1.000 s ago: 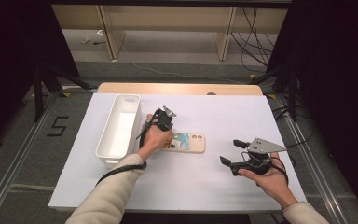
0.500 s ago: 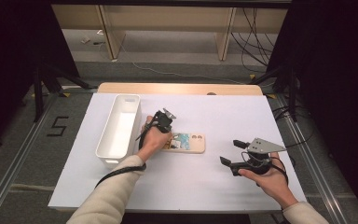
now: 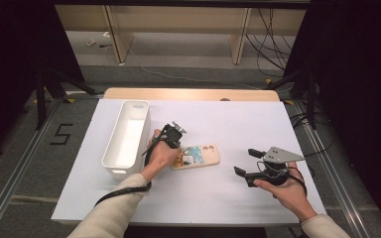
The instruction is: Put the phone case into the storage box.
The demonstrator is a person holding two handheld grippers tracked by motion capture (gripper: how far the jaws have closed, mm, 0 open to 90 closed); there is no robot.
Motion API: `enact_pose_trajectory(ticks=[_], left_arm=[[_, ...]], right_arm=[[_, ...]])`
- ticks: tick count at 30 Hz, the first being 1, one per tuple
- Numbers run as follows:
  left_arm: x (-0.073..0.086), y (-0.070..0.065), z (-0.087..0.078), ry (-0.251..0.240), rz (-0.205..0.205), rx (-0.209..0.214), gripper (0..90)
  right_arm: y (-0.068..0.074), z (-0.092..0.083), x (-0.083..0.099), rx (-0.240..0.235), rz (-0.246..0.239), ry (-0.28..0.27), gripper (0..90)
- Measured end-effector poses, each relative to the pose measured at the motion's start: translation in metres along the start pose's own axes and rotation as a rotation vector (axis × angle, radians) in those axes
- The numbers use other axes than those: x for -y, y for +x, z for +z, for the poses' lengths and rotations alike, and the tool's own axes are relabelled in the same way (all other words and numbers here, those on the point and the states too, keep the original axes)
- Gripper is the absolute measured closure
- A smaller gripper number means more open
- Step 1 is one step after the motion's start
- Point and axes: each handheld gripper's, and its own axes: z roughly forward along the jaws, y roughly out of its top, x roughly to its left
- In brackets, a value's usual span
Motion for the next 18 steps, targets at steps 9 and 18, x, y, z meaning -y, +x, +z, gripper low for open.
enact_pose_trajectory(ticks=[9,18], left_arm=[[0.015,-0.008,-0.016,0.024,0.025,0.029,89.8],[0.026,-0.014,-0.024,0.027,0.046,0.043,89.8]], right_arm=[[0.0,0.0,0.0,0.002,0.0,0.0,16.5],[0.0,0.0,0.0,0.001,-0.004,-0.005,16.5]])
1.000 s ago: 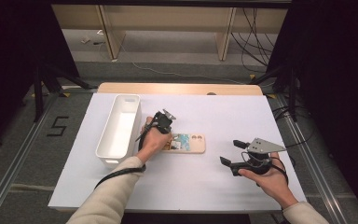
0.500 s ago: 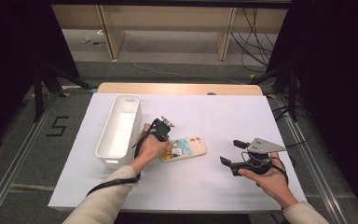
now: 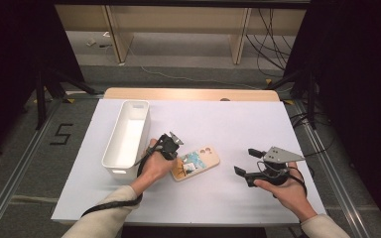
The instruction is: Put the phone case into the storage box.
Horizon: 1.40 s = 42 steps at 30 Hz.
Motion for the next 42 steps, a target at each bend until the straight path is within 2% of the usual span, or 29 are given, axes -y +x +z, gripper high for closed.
enact_pose_trajectory(ticks=[6,14,16,19,20,23,25,27,32,38,42], left_arm=[[0.004,-0.002,-0.003,-0.003,0.007,-0.001,89.8],[0.009,0.001,-0.006,-0.033,-0.011,0.006,88.5],[0.009,0.003,-0.009,-0.052,-0.023,0.005,83.8],[0.006,0.006,-0.017,-0.151,-0.036,0.018,71.7],[0.004,0.007,-0.021,-0.201,-0.037,0.031,65.1],[0.0,0.006,-0.028,-0.294,-0.054,0.084,43.3],[-0.002,0.004,-0.031,-0.322,-0.067,0.127,25.2],[-0.003,0.003,-0.032,-0.346,-0.064,0.148,14.2],[-0.005,-0.002,-0.031,-0.358,-0.043,0.173,2.7],[-0.012,-0.007,-0.03,-0.337,0.022,0.204,0.0],[-0.019,-0.01,-0.029,-0.343,0.053,0.212,0.0]], right_arm=[[0.0,0.0,0.0,-0.006,0.003,-0.001,16.6],[0.0,-0.001,-0.001,-0.012,0.006,-0.006,18.8],[0.0,-0.001,-0.001,-0.007,0.007,-0.006,18.8],[0.0,-0.002,-0.001,-0.003,0.007,-0.01,17.5],[0.0,-0.002,-0.001,-0.003,0.007,-0.009,17.0],[0.0,-0.001,-0.001,0.001,0.008,-0.01,16.8],[0.0,-0.002,-0.001,0.002,0.008,-0.009,16.5],[0.0,-0.002,-0.001,0.004,0.011,-0.013,16.4],[0.0,-0.003,-0.002,0.012,0.016,-0.019,16.1],[0.001,-0.003,-0.002,0.019,0.024,-0.027,16.0],[0.003,-0.003,-0.003,0.014,0.023,-0.025,15.9]])
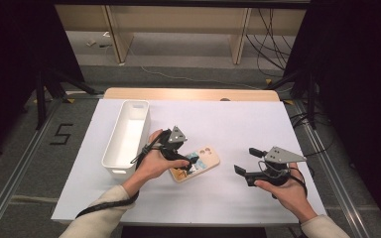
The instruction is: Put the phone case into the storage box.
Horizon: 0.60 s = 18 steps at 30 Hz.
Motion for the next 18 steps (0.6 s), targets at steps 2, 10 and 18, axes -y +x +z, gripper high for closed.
enact_pose_trajectory(ticks=[2,10,18], left_arm=[[-0.002,-0.002,0.002,0.001,0.014,0.009,0.0],[-0.008,-0.007,0.018,0.063,0.077,0.036,0.0],[-0.011,-0.01,0.038,0.128,0.103,0.058,0.0]], right_arm=[[0.0,0.001,0.0,-0.002,-0.001,0.0,15.9],[-0.001,0.0,0.001,0.002,0.001,0.0,15.9],[-0.002,0.0,0.001,0.008,0.006,0.0,15.9]])
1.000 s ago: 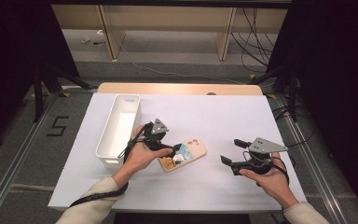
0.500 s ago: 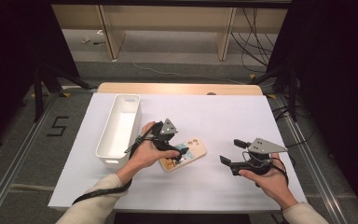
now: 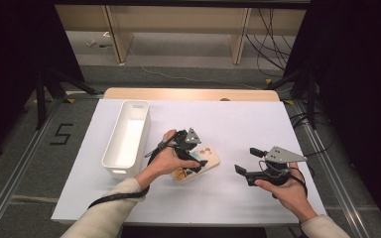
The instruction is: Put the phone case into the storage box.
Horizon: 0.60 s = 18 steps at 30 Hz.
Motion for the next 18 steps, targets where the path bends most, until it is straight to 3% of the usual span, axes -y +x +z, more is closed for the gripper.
enact_pose_trajectory(ticks=[18], left_arm=[[-0.015,-0.008,0.037,0.109,0.054,0.015,0.0]], right_arm=[[-0.001,0.0,0.0,0.001,-0.001,-0.01,15.9]])
